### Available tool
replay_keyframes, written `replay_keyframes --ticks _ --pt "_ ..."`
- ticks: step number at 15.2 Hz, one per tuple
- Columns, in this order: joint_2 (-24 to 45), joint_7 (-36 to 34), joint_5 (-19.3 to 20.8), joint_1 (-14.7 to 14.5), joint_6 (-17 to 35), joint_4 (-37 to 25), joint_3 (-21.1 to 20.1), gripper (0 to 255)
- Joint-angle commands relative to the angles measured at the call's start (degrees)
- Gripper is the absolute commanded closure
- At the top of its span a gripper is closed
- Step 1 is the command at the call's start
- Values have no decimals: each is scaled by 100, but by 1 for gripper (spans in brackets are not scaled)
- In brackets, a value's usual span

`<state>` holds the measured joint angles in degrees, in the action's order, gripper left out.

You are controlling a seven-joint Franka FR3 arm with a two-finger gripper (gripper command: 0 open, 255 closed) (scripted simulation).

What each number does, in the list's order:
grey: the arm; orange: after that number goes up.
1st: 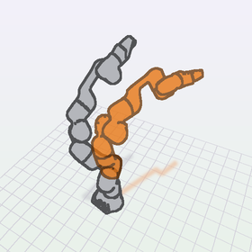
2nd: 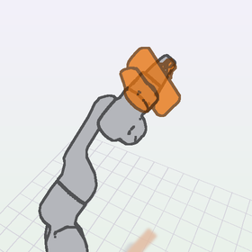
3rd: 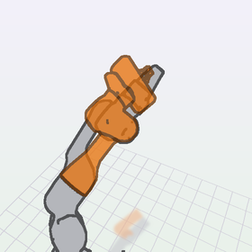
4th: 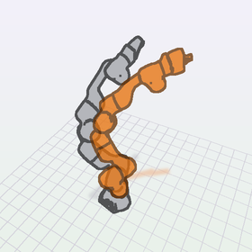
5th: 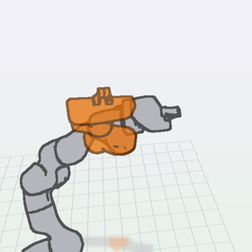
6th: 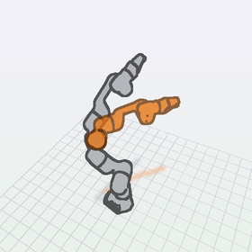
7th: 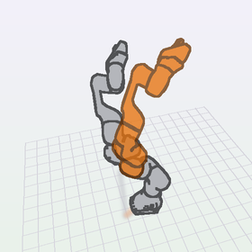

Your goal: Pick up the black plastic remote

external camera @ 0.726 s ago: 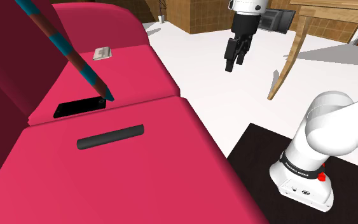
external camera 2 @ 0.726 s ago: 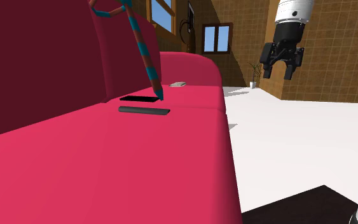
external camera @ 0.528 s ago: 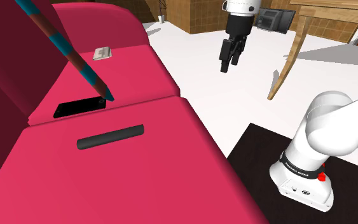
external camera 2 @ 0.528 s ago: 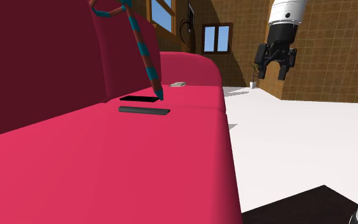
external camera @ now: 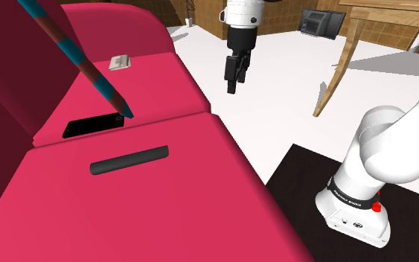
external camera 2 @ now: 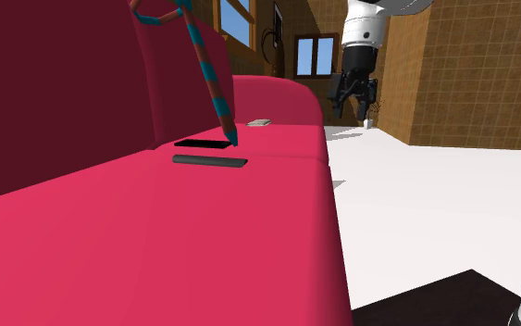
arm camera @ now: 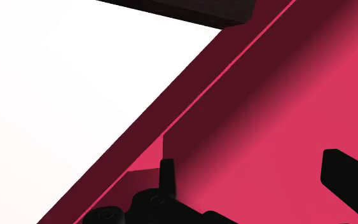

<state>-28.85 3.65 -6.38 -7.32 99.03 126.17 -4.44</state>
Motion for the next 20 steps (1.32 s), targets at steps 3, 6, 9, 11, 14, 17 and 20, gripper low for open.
replay_keyframes --ticks 3,6,9,11,14,17,20 --pt "770 180 -39 -228 191 -541 -231 0" --pt "1319 300 -28 -385 269 -981 -408 0" --pt "1862 403 16 -540 309 -1451 -590 0" --pt "2221 464 65 -643 314 -1782 -714 0" --pt "2761 542 168 -807 291 -2305 -901 0" --pt "3304 609 306 -990 230 -2861 -1081 0" --pt "3854 669 475 -1201 129 -3456 -1250 0"
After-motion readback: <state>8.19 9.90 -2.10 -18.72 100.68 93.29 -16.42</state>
